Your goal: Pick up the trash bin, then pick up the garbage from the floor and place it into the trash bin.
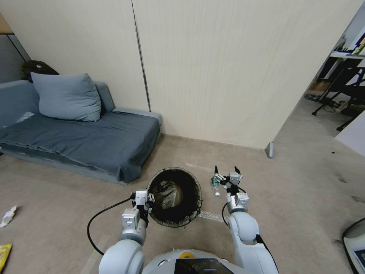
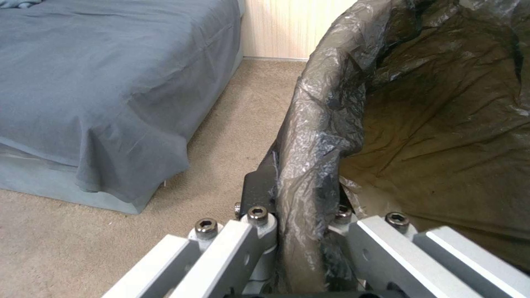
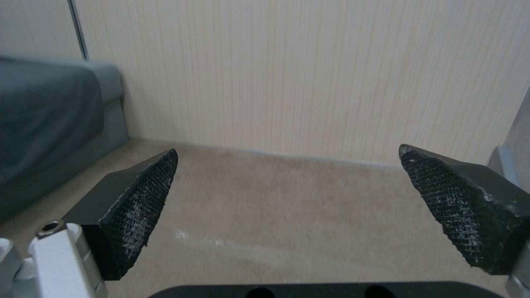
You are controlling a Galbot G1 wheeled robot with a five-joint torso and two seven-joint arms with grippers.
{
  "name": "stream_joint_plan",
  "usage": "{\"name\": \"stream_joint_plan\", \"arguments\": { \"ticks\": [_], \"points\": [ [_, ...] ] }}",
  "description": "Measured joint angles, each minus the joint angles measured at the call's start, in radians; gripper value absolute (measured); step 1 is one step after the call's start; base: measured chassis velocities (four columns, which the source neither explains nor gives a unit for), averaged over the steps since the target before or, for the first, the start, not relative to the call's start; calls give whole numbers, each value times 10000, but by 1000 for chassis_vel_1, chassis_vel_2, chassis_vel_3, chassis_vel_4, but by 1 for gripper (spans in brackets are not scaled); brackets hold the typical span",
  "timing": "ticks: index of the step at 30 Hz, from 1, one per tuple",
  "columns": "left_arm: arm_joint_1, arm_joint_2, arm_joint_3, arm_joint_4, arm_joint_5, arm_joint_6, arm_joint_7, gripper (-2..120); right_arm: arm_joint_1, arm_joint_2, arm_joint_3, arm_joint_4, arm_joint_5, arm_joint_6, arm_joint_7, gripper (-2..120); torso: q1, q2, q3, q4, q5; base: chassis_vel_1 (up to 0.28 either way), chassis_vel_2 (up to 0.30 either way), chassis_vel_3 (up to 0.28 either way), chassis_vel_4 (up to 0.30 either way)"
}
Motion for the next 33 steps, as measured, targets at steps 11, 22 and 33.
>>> {"name": "stream_joint_plan", "arguments": {
  "ticks": [11,22,33],
  "points": [
    [-11,-24,12,-6,27,-3,-6,3,477,-302,-135,-1423,236,-88,82,100,0,0,0,-2,-5,0,0,0,0],
    [-32,-58,47,-13,61,-18,-5,3,1025,-516,-205,-3215,485,-334,107,100,-1,0,0,0,-3,0,0,0,0],
    [14,-101,72,-85,101,-25,8,3,1437,-580,-194,-3973,507,-355,80,100,0,0,0,0,-1,0,0,0,0]
  ]
}}
